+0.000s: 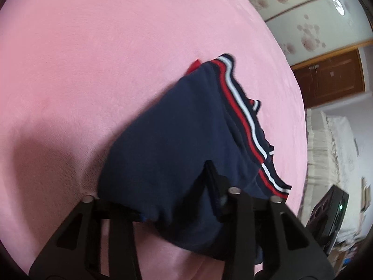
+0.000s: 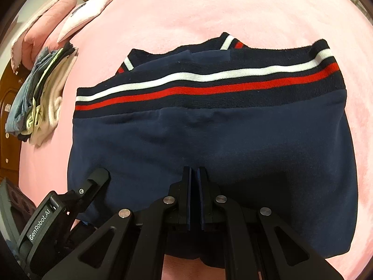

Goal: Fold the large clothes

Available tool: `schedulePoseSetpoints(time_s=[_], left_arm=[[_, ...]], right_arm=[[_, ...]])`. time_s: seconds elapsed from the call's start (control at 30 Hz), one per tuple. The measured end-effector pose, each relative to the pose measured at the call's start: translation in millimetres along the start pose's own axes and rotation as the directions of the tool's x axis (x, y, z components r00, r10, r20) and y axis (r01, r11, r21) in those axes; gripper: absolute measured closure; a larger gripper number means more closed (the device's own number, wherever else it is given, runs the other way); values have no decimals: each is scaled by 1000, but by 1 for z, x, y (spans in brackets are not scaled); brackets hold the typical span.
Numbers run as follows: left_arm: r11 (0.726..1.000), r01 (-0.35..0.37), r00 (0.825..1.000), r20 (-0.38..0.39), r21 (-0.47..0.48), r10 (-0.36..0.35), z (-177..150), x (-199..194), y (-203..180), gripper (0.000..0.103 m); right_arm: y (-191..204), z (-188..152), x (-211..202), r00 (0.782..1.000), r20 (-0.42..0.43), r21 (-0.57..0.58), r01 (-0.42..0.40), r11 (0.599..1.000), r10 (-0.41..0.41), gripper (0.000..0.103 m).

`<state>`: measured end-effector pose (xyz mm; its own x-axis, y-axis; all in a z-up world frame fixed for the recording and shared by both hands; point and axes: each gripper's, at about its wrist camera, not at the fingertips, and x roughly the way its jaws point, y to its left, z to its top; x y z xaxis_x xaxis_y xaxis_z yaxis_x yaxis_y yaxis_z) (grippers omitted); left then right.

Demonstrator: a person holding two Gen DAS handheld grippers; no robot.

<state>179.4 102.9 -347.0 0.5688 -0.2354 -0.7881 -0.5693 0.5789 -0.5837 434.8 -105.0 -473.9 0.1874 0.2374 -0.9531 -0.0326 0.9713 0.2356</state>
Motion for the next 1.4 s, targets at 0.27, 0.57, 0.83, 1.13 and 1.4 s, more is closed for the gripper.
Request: schedulePoseSetpoints(time_s=[0.27, 0.57, 0.83, 1.13, 1.4], left_arm=[[944, -18, 994, 106, 329, -18, -17, -30, -63, 87], [815, -82, 982, 187, 574, -33, -48, -61, -103, 88], [609, -171, 955, 283, 775, -92, -106, -77, -170, 88], [501, -112, 992, 128, 858, 1, -175, -32, -217, 89], [477, -82, 989, 13, 875, 146, -194, -8, -217, 72]], right_arm=[[-12, -1, -6, 999, -10, 15, -41, 999, 41, 97], [-28, -2, -7, 992, 5, -42, -127, 991, 128, 97], [-81, 0, -39, 962, 42, -37, -268, 963, 269, 100], [-190, 33, -108, 948, 142, 54, -295, 954, 285, 100], [-224, 61, -127, 902, 127, 110, -427, 898, 413, 97]])
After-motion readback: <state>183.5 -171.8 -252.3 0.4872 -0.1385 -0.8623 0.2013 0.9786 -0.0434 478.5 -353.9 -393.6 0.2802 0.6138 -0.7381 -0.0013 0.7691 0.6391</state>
